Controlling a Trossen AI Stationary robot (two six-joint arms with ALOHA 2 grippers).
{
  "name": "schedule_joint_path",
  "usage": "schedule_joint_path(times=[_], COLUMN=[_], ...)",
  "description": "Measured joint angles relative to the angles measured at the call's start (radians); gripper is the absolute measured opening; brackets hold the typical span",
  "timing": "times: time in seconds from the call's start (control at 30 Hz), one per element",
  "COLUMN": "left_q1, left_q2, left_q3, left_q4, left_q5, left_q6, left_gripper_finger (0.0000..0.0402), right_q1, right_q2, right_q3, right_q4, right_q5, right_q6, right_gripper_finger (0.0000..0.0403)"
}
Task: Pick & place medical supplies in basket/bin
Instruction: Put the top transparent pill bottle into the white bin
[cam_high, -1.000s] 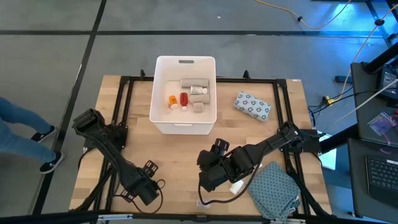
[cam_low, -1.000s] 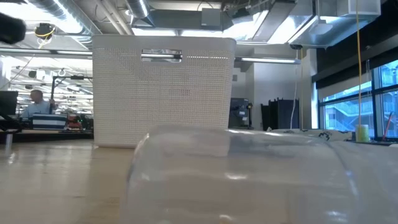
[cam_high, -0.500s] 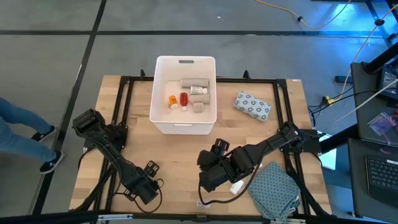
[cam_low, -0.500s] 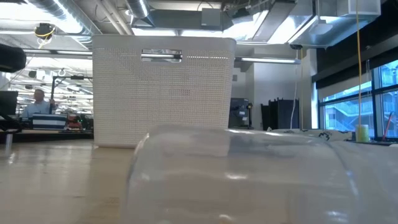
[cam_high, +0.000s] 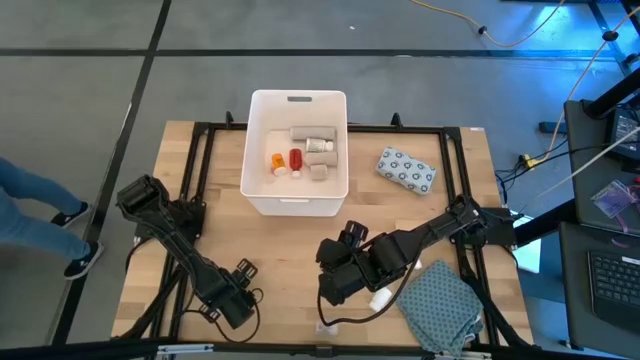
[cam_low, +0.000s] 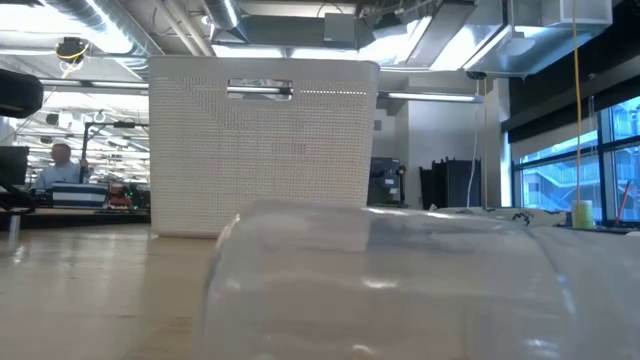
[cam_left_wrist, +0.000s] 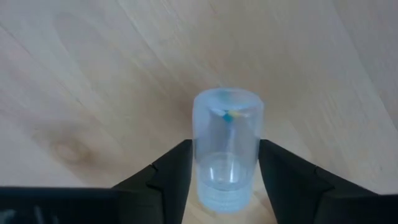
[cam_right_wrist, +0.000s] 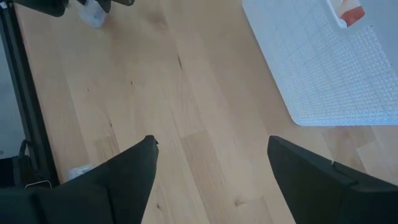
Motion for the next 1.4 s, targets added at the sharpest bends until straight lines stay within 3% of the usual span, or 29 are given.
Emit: schedule_joint_path(times=[0.77,1.2,1.4], left_q1=[0.000,0.000,0.000], left_q2=[0.002,0.044,0.036], left_q3=[-0.018,-0.021,-0.019], left_q4=[0.081,0.090,0.078], left_q5=[-0.010,0.039,0.035], left_q6=[-0.002,-0.031,-0.058], left_gripper_finger=[0.0168,0.0193,0.0167], right_q1=[0.000,0.000,0.000], right_q2=[0.000,0.000,0.000], right_q3=[0.000,0.000,0.000], right_q4=[-0.003,-0.003,-0.003], right_q5=[0.000,0.000,0.000], right_q6=[-0.002,-0.002,-0.002], right_gripper_finger=[0.0303,0.0303,0.0303])
